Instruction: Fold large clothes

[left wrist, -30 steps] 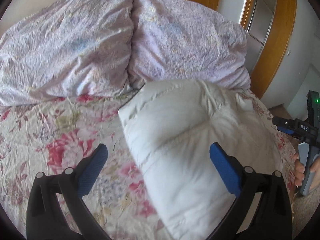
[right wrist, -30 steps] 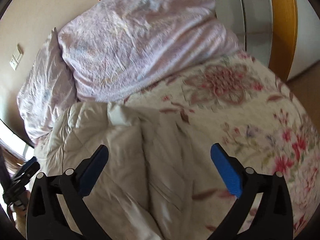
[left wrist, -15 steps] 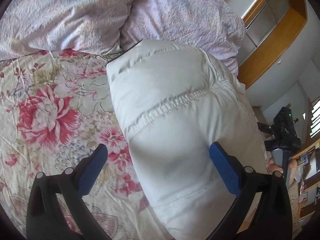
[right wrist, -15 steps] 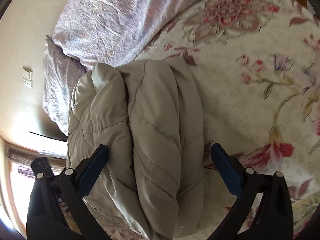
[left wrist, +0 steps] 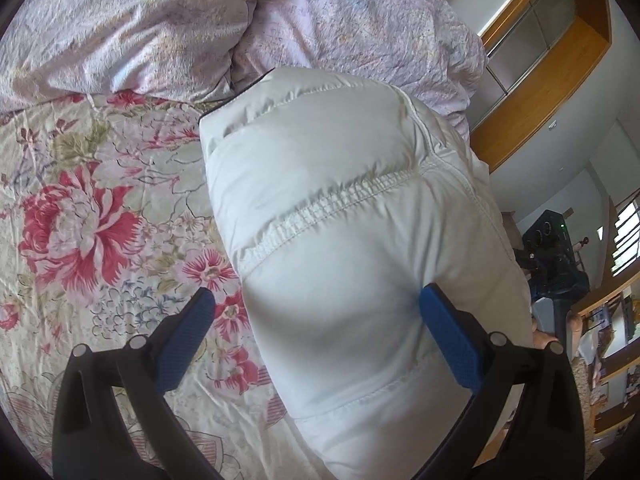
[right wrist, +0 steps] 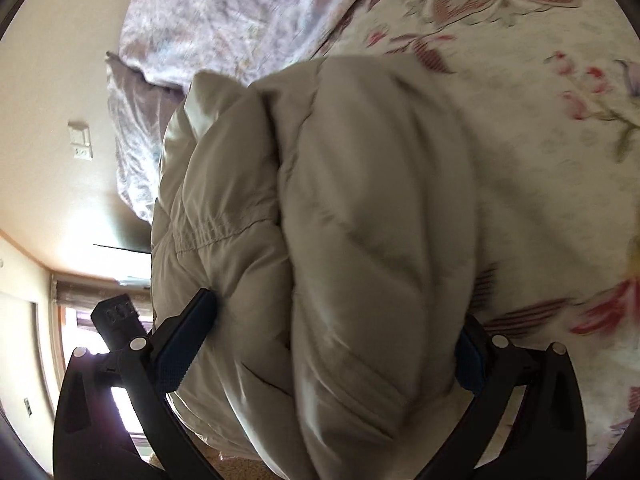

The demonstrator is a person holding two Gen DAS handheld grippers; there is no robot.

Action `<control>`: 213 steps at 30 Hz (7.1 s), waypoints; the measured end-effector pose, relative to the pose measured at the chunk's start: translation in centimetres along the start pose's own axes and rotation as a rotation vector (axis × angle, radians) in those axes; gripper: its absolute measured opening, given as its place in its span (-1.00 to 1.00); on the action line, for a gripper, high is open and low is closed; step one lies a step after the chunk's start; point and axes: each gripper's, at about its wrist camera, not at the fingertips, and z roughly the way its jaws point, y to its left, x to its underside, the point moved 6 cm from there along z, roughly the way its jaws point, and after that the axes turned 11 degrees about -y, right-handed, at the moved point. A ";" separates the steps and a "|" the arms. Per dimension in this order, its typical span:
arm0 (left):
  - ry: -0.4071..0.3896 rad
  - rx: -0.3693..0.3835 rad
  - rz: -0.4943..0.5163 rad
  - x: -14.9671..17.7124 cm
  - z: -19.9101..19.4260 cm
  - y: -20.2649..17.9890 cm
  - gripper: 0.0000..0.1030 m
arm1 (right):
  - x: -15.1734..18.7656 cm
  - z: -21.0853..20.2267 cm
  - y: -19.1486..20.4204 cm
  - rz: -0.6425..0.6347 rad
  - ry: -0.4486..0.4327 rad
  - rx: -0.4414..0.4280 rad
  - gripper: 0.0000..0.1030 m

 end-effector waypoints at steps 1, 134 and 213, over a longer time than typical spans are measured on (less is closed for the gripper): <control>0.006 0.012 -0.014 0.1 0.1 0.2 0.97 | 0.0 0.1 0.1 -0.005 0.001 0.002 0.97; -0.322 -0.548 0.273 -9.9 0.5 11.3 0.96 | -2.0 18.1 16.8 -0.785 -0.395 0.419 -0.32; -0.391 -0.588 0.269 -4.1 -9.9 6.7 0.96 | 6.8 5.8 18.5 -0.770 -0.467 0.492 0.97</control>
